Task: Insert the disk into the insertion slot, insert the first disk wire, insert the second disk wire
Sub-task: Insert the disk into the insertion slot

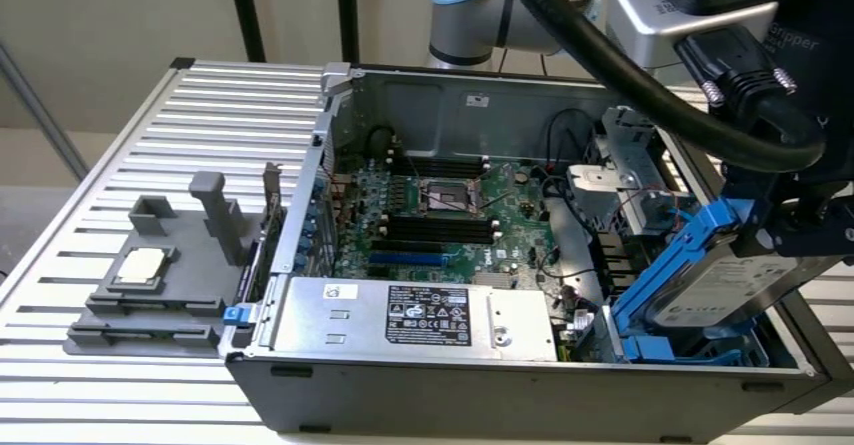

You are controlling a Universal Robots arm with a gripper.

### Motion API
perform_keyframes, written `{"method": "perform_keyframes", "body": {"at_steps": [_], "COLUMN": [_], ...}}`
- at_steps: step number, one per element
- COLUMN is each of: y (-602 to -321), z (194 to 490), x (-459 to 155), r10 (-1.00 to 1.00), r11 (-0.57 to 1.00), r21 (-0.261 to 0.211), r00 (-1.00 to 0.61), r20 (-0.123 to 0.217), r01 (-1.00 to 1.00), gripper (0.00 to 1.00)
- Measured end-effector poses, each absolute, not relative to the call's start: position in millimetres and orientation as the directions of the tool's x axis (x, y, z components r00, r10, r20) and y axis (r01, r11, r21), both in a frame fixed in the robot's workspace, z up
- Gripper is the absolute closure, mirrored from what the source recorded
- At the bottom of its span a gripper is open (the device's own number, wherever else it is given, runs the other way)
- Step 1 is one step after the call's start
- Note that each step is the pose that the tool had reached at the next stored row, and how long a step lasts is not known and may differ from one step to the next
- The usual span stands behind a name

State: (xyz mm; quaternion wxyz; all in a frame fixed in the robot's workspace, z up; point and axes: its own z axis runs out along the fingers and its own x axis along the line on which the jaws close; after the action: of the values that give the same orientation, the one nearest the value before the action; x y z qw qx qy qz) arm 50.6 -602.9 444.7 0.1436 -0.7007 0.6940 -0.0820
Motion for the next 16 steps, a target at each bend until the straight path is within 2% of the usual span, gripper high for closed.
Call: {"method": "perform_keyframes", "body": {"at_steps": [16], "y": [-601.2], "z": [435.8], "x": [50.7], "r10": [-0.996], "r11": [0.005], "r21": [-0.315], "r00": [0.023], "r20": [-0.085], "r01": [-0.949], "gripper": [0.68]}}
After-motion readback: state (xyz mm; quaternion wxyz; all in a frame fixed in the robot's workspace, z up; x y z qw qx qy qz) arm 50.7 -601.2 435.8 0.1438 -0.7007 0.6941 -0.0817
